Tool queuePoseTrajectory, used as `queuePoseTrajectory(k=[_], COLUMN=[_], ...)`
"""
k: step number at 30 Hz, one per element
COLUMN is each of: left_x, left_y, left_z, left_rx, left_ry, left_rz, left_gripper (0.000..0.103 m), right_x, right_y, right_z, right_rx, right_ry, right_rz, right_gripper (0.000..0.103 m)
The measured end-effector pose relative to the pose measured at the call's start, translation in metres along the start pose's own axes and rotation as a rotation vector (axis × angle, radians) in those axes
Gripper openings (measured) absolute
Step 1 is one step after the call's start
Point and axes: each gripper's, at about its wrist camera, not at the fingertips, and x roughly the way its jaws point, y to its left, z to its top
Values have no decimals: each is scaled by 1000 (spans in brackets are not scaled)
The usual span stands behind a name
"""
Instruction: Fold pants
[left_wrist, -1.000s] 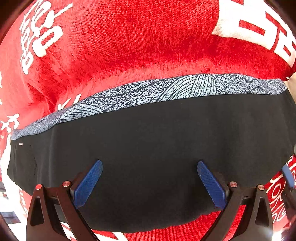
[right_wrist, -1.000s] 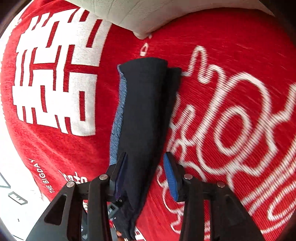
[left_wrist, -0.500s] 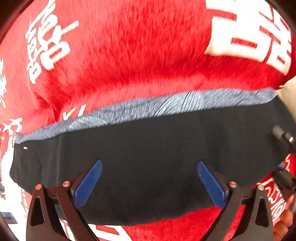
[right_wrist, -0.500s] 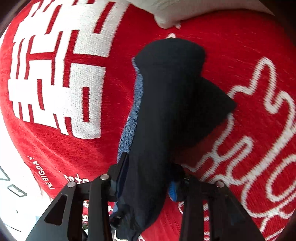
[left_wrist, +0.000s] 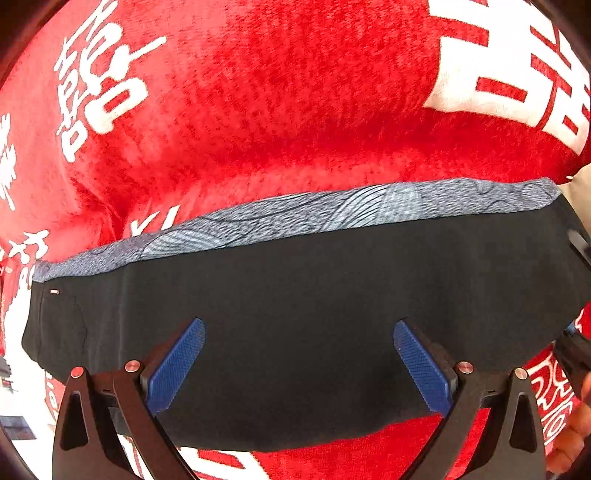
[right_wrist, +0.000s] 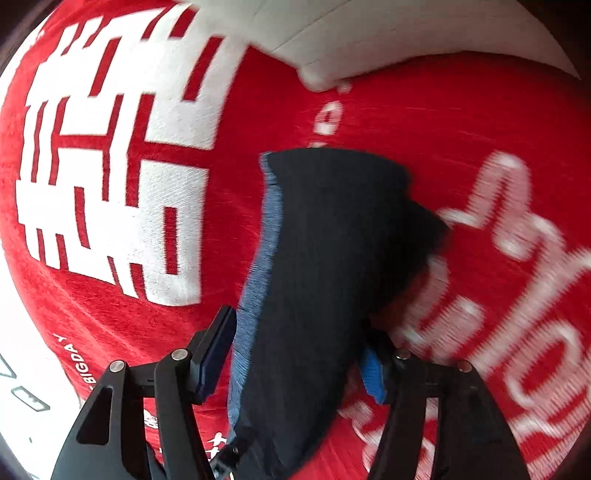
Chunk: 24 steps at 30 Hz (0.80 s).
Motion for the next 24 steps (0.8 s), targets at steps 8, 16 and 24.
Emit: queuePoseTrajectory(k=[8, 16, 24], left_x=[7, 10, 10], left_y=[-27, -31, -13], left_z=[-6, -28, -39], left_rx=[46, 60, 36], left_ry=[22, -96, -161], left_rz=[-106, -127, -228], left_gripper=[61, 61, 61], right_x=[1, -6, 5], right_y=[4, 62, 154], right_z=[4, -13, -73], right_rx=[-32, -251, -626], right_ry=[91, 109, 141], right_rz=[-16, -30, -97], right_gripper=[16, 15, 16])
